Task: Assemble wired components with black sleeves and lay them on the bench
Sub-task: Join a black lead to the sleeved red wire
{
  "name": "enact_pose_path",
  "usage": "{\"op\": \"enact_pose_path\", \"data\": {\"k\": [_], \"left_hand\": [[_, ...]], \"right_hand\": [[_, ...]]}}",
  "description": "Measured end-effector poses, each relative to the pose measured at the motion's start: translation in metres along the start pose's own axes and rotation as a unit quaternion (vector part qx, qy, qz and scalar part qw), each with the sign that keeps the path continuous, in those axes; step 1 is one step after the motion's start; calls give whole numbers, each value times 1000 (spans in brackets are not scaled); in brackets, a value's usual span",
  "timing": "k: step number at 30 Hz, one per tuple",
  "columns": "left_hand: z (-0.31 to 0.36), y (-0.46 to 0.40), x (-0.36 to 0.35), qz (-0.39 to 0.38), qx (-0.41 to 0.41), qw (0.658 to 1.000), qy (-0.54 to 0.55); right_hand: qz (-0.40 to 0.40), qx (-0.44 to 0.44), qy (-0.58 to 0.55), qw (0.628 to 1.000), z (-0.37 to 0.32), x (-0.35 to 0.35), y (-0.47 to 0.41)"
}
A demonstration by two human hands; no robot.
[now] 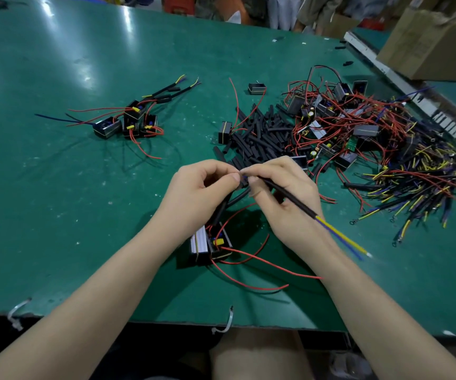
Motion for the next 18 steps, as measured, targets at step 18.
{"op": "enact_pose_path", "data": {"k": [18], "left_hand": [[19,10,4,44,-119,989,-77]], "right_hand": [[-23,-240,-264,934,28,-5,3]]}}
Point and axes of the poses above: each hand's wrist, its own y-axis away from the middle knuckle, its own x-axis out of the back of the hand, z = x × y, the point moved 7 cm from there along -y, towards the middle knuckle, and after that the axes turned 14 degrees about -y, right-handed, at the moved point
